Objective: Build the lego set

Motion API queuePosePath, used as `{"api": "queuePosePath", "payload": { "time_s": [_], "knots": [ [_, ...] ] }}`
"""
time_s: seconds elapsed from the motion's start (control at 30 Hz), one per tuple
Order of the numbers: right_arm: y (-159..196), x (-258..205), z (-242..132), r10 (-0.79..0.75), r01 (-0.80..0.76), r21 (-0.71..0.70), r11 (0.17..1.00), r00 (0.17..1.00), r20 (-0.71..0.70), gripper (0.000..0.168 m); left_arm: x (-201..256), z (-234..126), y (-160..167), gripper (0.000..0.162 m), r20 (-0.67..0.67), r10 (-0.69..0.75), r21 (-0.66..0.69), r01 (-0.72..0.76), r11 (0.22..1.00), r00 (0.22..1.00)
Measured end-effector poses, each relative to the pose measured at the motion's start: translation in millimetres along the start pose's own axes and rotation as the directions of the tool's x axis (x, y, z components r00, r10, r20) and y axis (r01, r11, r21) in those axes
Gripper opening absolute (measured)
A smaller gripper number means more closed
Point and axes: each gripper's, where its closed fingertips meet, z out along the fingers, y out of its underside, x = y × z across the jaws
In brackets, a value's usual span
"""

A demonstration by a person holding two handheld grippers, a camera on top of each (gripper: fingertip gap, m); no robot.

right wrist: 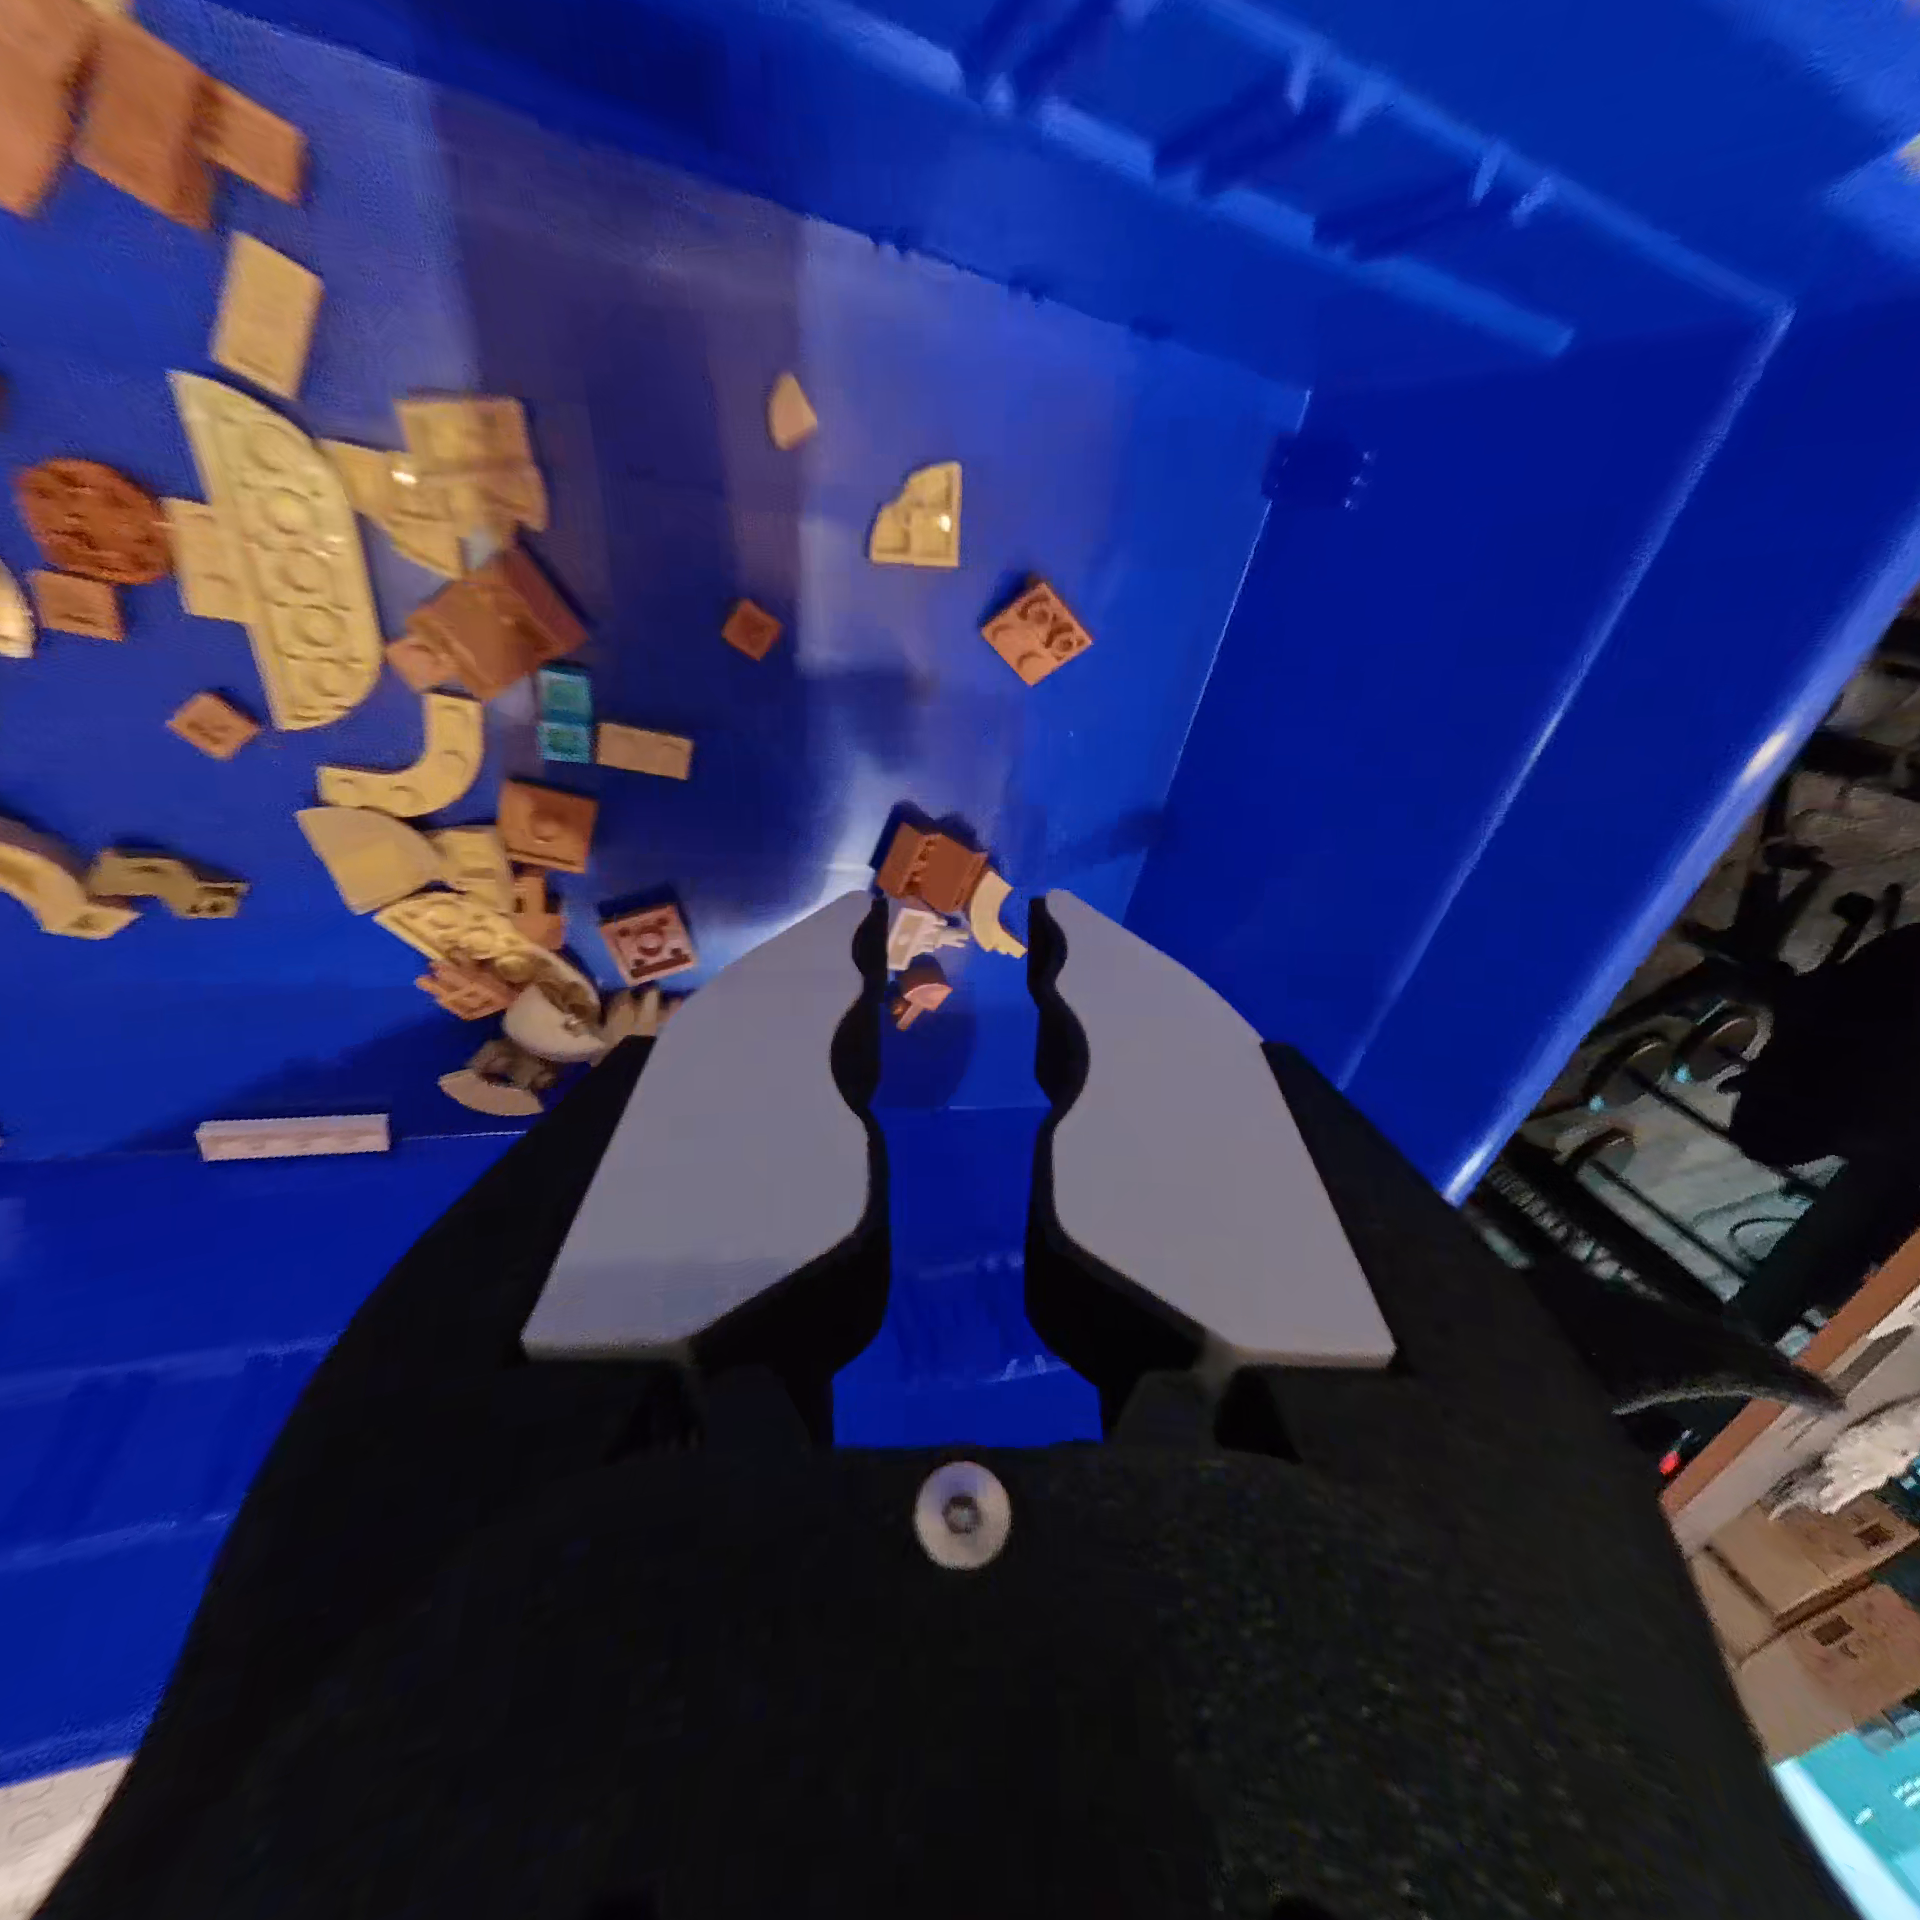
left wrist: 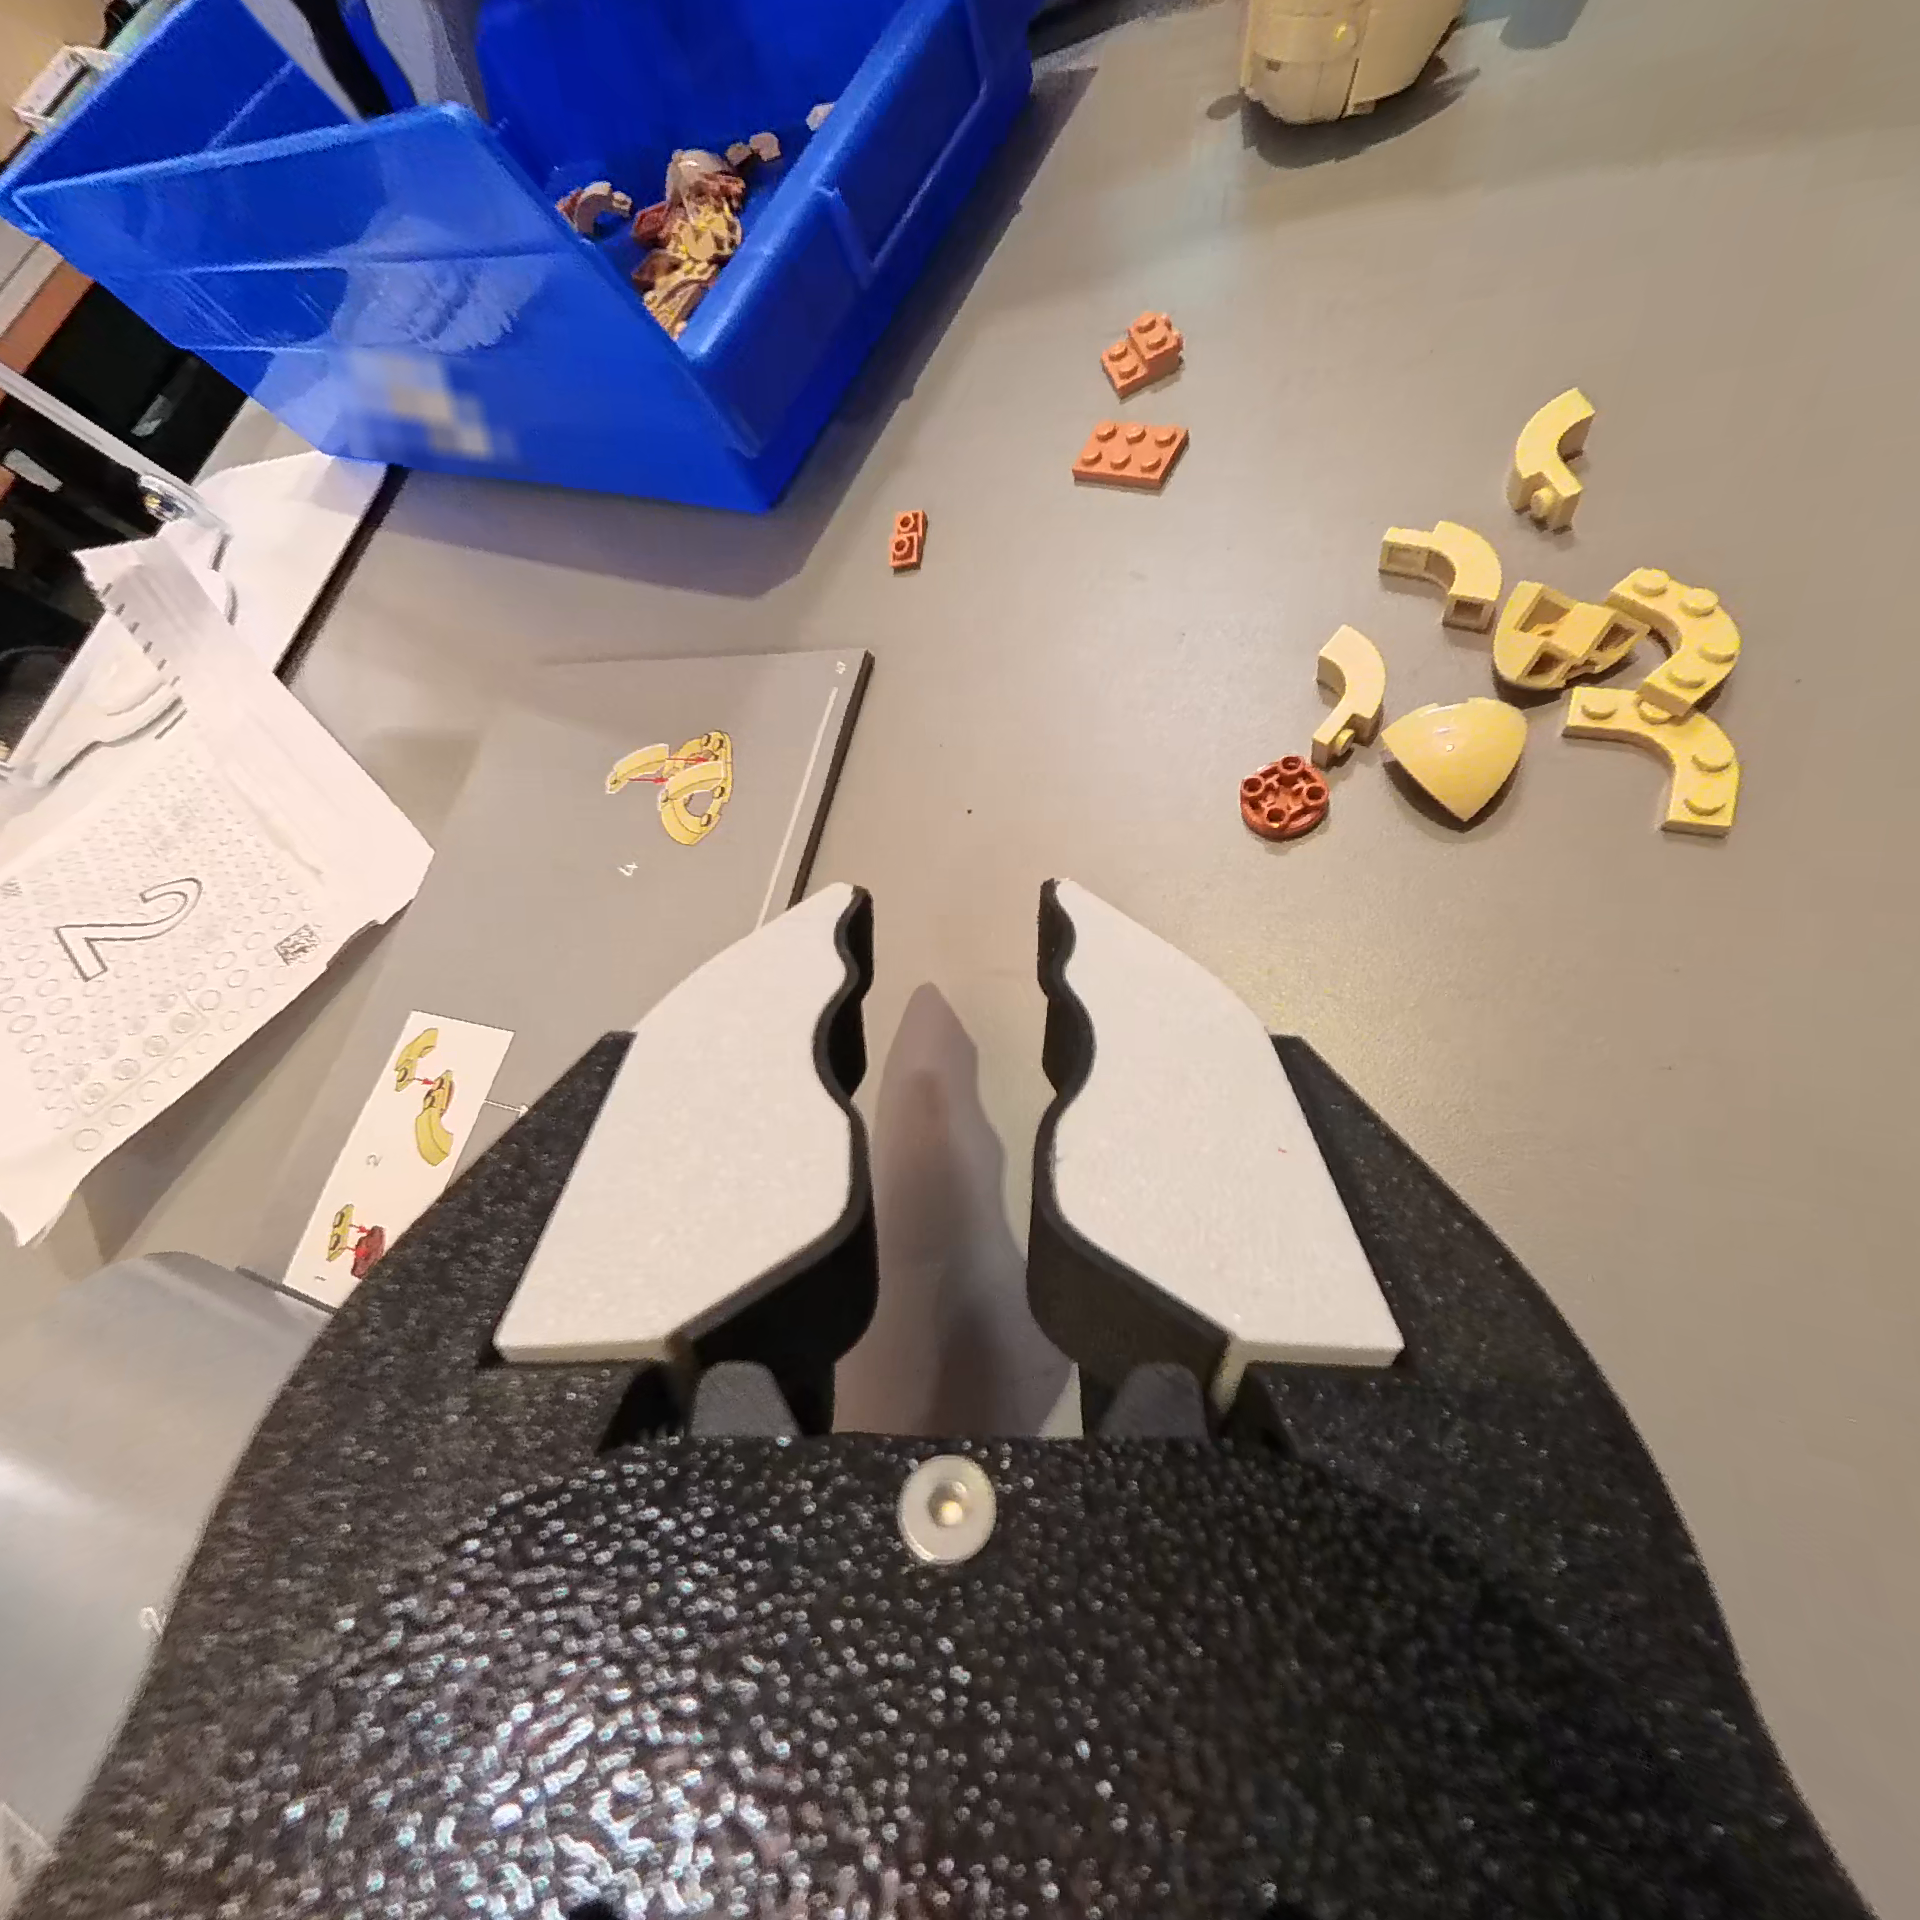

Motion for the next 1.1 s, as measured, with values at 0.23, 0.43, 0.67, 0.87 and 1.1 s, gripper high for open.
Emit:
{"api": "queuePosePath", "payload": {
  "time_s": [0.23,0.43,0.67,0.87,1.1],
  "knots": [
    [29.7,9.5,28.0,0.030,-0.021,-0.169,0.985,0.998,0.052,0.020,0.5,-0.2,-0.1,0.030,-0.003,0.003,0.001,-0.003,1.000,1.000],
    [31.2,11.2,40.4,0.018,-0.008,-0.202,0.979,0.999,0.045,0.020,0.5,-0.1,0.1,0.030,-0.002,0.004,0.001,-0.004,1.000,1.000],
    [30.9,7.2,44.9,0.039,-0.025,-0.224,0.974,0.997,0.060,0.008,-0.2,-0.4,-0.3,0.030,0.000,-0.001,0.004,0.001,1.000,1.000],
    [20.8,-4.3,0.2,0.132,-0.133,-0.117,0.984,0.991,-0.014,0.008,-1.0,-1.0,-0.8,0.030,0.007,-0.002,0.009,0.002,1.000,1.000],
    [-74.2,-144.9,-105.3,0.056,-0.079,0.233,0.969,0.993,0.104,0.008,0.3,0.1,-0.2,0.030,0.014,0.010,-0.002,-0.010,1.000,1.000]
  ]
}}
